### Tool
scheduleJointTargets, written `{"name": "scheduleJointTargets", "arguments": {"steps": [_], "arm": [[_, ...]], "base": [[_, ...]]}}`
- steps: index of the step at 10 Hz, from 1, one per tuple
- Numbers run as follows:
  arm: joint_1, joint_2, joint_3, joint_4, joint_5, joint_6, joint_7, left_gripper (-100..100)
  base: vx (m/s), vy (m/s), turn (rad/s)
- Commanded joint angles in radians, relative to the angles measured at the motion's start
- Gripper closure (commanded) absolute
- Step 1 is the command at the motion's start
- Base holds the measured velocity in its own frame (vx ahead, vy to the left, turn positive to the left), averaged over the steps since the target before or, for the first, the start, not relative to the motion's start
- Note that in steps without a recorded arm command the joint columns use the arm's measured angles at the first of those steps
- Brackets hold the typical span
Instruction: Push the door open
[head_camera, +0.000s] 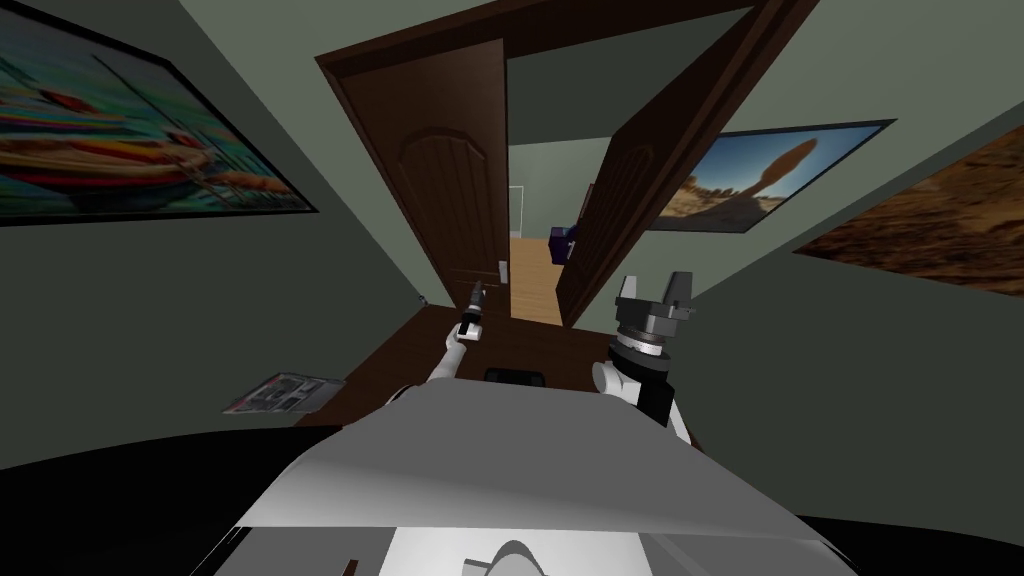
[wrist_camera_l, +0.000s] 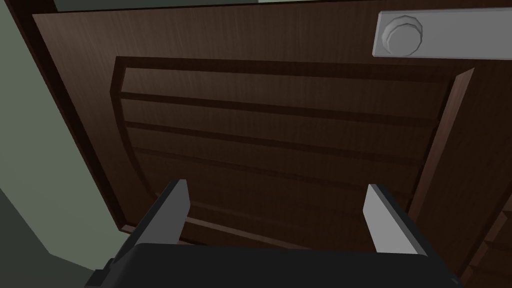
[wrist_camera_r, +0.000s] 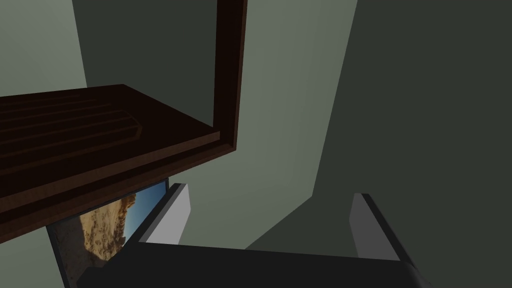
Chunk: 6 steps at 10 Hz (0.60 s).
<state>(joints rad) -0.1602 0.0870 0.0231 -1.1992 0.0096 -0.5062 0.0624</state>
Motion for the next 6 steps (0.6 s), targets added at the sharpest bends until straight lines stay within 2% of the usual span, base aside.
{"name": "scheduleJointTargets", "arguments": {"steps": [1,6], "arm": [[-0.033,0.004,0.002,0.050,0.007,0.004,-0.002,-100],[-0.120,0.002,0.005,0.204,0.023,0.011,-0.014,-100]], "base": [[0.087,0.030,-0.026],[0.097,0.023,-0.028]]}}
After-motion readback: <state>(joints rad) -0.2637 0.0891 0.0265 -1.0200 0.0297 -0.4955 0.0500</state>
